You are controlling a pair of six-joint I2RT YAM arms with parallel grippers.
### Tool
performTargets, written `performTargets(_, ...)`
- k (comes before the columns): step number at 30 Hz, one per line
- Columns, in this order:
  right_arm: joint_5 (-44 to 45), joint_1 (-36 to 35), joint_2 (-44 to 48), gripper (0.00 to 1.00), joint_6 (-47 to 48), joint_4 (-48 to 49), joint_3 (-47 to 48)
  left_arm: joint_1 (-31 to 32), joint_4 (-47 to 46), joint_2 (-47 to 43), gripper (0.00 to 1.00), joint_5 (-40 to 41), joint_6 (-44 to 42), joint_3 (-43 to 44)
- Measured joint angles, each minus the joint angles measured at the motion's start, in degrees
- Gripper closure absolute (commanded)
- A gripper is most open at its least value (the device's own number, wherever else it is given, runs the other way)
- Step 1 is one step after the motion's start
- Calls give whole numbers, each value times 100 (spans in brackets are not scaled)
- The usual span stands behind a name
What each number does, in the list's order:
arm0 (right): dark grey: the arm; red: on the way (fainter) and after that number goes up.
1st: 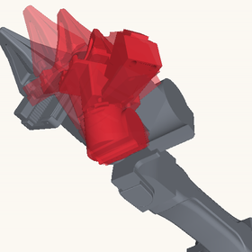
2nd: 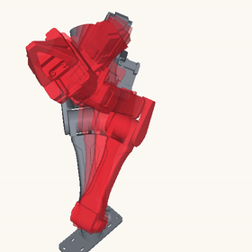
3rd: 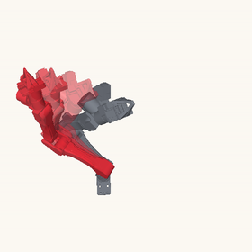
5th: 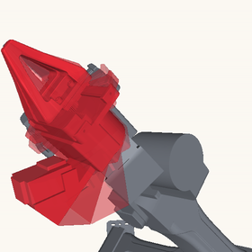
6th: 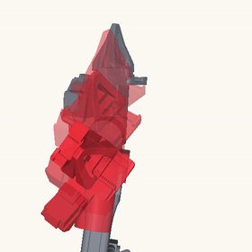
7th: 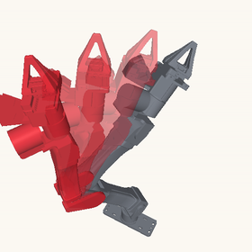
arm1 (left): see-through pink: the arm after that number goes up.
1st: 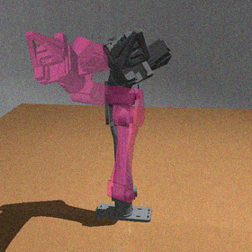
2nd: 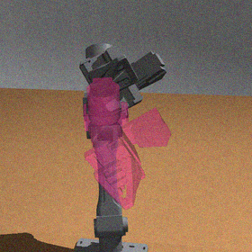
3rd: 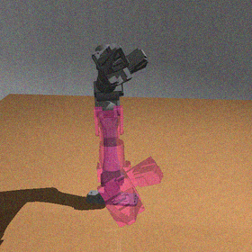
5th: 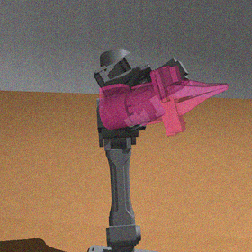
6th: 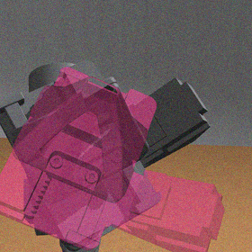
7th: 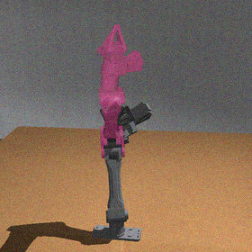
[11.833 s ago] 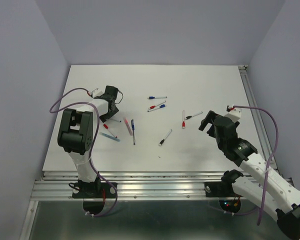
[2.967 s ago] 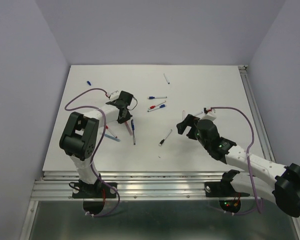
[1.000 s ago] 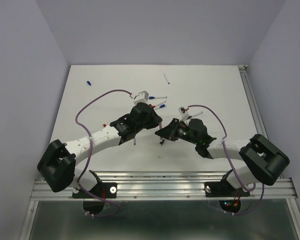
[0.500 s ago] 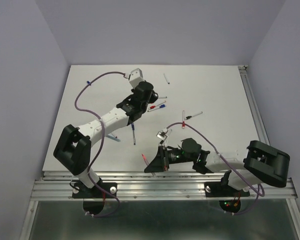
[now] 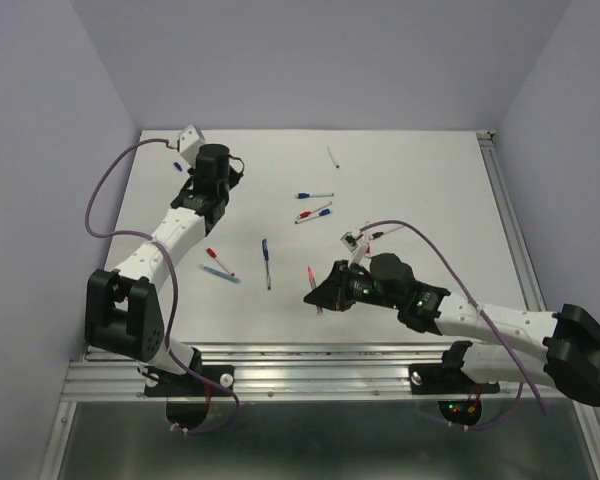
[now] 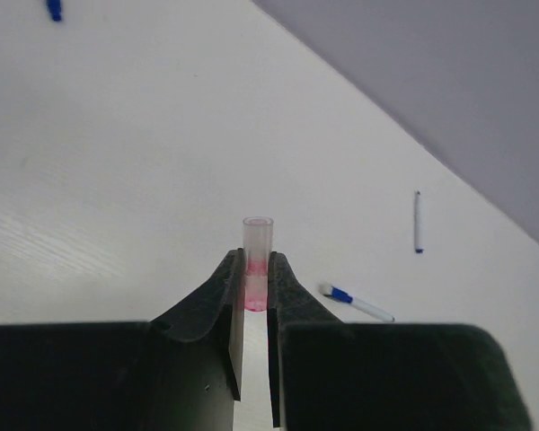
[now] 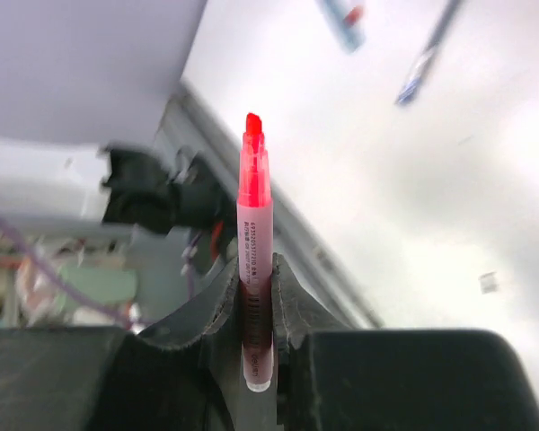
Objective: Open the pen caps
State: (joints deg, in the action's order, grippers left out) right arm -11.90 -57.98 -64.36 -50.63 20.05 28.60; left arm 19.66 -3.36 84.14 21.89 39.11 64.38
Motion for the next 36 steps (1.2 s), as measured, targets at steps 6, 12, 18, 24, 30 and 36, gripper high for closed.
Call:
performTargets(6,260,1744,-350,99,511,-905,706,-1211,675,321,100,-461,-238,341)
performTargets(12,267,3058,-2129,99,1353,-2020,2758,-2044,1128,1335,100,-866,-402,1143)
performTargets(18,483,3825,-4232,99,2146,-2667,5169,-2671,1589,2583,100,-1067,-529,2072)
performTargets(24,568,4280,-6568,99,3045,-3587,8194,-2990,1871,3786,100,-1244,-664,3410)
performTargets(30,907,4345,-7978,99,3899,-3919,10146,-3056,2135,4669,100,-1296,-754,4680)
performTargets(36,931,4339,-8255,99,4345,-3320,10148,-3045,2184,5357,100,-1346,-778,5390)
